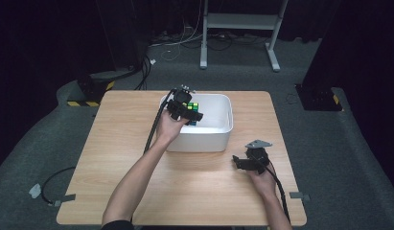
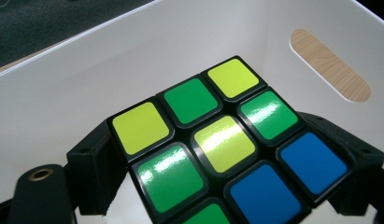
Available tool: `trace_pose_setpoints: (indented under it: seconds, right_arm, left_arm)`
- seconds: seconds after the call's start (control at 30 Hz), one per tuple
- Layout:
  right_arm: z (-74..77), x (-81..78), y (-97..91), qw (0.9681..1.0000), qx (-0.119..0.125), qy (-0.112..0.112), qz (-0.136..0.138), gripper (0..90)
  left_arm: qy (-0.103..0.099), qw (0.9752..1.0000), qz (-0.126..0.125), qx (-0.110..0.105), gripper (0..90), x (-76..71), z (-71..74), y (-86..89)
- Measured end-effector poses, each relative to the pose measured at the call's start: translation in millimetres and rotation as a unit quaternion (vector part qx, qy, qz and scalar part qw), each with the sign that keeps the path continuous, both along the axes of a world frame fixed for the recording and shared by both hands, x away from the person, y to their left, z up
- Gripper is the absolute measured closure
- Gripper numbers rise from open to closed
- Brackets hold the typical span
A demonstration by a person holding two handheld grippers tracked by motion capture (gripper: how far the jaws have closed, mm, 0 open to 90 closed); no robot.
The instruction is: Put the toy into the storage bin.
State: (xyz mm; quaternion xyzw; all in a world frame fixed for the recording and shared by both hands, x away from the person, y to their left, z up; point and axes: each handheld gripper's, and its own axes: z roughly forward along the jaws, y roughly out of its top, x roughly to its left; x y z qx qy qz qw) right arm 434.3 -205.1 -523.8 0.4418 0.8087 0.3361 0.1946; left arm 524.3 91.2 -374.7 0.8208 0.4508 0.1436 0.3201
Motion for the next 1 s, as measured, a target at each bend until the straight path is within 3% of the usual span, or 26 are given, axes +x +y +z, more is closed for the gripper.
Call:
trace_pose_setpoints:
  seconds: [1.0]
  right_arm:
    - [0.0,0.0,0.0,1.0000,0.000,0.000,0.000,21.7]
  left_arm:
    - [-0.015,0.9999,-0.006,-0.004,15.6,-23.2,-1.4,11.0]
